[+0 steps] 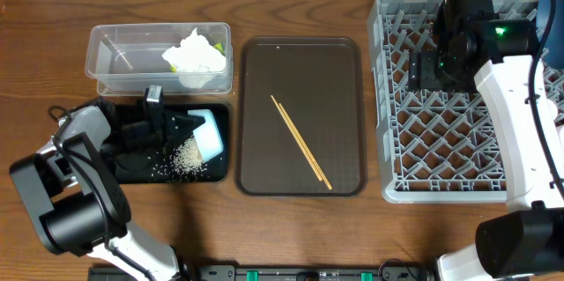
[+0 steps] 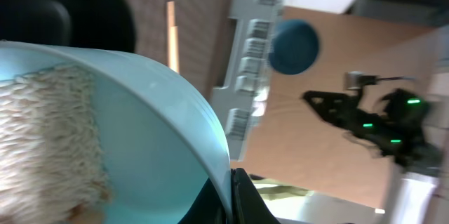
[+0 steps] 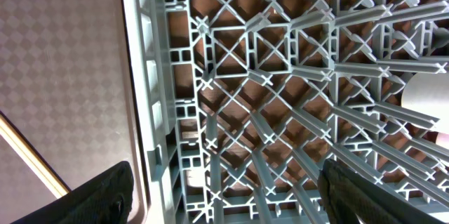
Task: Sort waste into correct bins and load items into the dishwasher rack
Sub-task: 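Tip the rice bowl over the black tray with the left gripper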
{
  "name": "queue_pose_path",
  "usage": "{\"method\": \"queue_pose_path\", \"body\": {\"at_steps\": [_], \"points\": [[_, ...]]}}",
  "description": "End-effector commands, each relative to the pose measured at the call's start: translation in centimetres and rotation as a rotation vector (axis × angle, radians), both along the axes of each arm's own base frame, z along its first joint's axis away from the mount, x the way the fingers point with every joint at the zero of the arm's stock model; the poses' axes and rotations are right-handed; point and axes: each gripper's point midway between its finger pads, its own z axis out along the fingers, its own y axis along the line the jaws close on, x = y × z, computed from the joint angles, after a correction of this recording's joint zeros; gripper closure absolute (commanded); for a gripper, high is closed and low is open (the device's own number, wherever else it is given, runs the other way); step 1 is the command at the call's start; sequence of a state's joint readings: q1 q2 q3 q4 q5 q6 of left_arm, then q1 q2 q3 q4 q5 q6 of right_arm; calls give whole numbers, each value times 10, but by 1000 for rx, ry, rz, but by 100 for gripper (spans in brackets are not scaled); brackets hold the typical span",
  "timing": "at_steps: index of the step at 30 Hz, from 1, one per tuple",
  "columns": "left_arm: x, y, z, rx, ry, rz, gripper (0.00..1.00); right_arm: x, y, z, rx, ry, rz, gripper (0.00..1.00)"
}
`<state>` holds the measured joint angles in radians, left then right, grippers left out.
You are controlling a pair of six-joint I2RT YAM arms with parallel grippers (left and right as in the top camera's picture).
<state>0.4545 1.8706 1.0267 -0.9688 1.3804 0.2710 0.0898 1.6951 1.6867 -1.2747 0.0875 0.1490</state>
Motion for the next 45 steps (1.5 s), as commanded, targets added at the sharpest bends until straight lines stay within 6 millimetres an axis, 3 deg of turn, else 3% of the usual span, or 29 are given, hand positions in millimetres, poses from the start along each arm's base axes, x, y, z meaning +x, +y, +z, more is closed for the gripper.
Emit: {"method": "queue_pose_path", "body": {"at_steps": [1,12,27,30,39,42,45], "points": [[10,1,23,-143,-79,57,94,0,-5,0,-19,0,-2,17],[11,12,26,-208,16,115,94,0,-5,0,-19,0,-2,17],[15,38,20,-164,-23,175,94,1,-5,0,-19,-1,-2,17],[17,39,14,-118,-49,164,94,1,-5,0,-19,-2,-2,17],[20,41,21,-133,-102,171,94,1,-5,0,-19,-2,-2,17],[19,42,11,-118,-9,173,94,1,-5,0,-19,-2,-2,17],[21,41,23,-183,-37,185,94,1,-5,0,-19,-1,-2,17]]}}
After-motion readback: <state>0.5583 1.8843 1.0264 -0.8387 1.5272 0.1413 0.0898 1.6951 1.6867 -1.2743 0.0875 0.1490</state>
